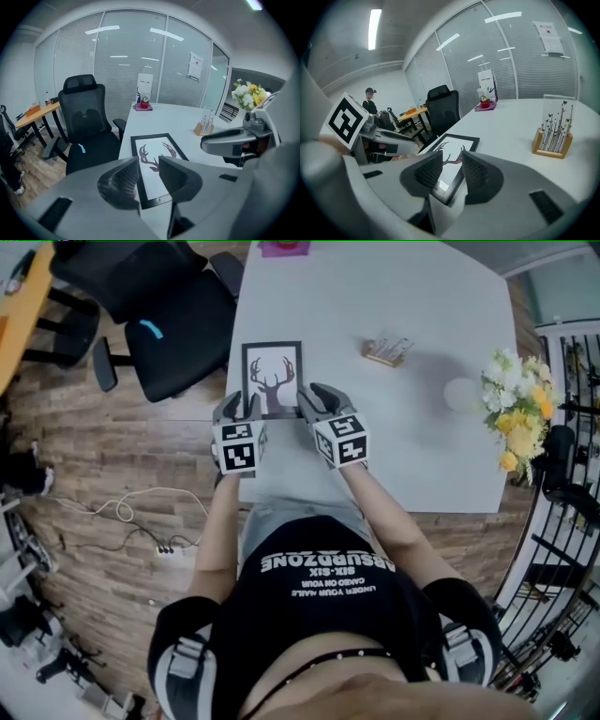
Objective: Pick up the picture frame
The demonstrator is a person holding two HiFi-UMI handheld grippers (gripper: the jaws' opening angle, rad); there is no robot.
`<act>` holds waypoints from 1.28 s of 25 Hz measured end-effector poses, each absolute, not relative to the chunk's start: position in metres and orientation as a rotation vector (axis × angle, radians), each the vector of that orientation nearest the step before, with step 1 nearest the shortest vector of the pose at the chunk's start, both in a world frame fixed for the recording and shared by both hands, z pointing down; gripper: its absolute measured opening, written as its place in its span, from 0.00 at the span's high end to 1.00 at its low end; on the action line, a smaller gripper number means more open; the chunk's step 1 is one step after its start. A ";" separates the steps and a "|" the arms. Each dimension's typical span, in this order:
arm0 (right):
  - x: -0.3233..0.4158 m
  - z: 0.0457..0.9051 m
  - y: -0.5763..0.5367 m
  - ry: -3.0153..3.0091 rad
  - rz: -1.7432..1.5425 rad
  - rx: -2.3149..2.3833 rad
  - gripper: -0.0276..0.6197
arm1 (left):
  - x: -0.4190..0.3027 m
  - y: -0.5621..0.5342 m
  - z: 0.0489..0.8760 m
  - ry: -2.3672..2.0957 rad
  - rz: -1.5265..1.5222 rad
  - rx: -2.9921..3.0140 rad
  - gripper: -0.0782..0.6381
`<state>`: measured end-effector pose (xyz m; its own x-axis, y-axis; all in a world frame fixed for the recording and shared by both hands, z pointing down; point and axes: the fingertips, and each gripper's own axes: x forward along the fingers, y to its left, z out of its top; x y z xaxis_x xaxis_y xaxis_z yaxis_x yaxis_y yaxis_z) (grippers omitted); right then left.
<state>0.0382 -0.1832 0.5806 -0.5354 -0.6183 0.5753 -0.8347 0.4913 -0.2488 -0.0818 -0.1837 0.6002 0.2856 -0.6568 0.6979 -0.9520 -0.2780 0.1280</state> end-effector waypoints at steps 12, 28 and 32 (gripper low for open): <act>0.037 0.621 -0.189 -2.248 0.780 1.178 0.77 | -0.088 -0.192 0.638 -1.403 0.778 1.940 0.72; 0.035 0.658 -0.193 -2.173 0.788 1.132 0.77 | -0.094 -0.197 0.669 -1.349 0.800 1.874 0.72; 0.034 0.660 -0.192 -2.168 0.780 1.121 0.77 | -0.092 -0.197 0.672 -1.332 0.789 1.878 0.73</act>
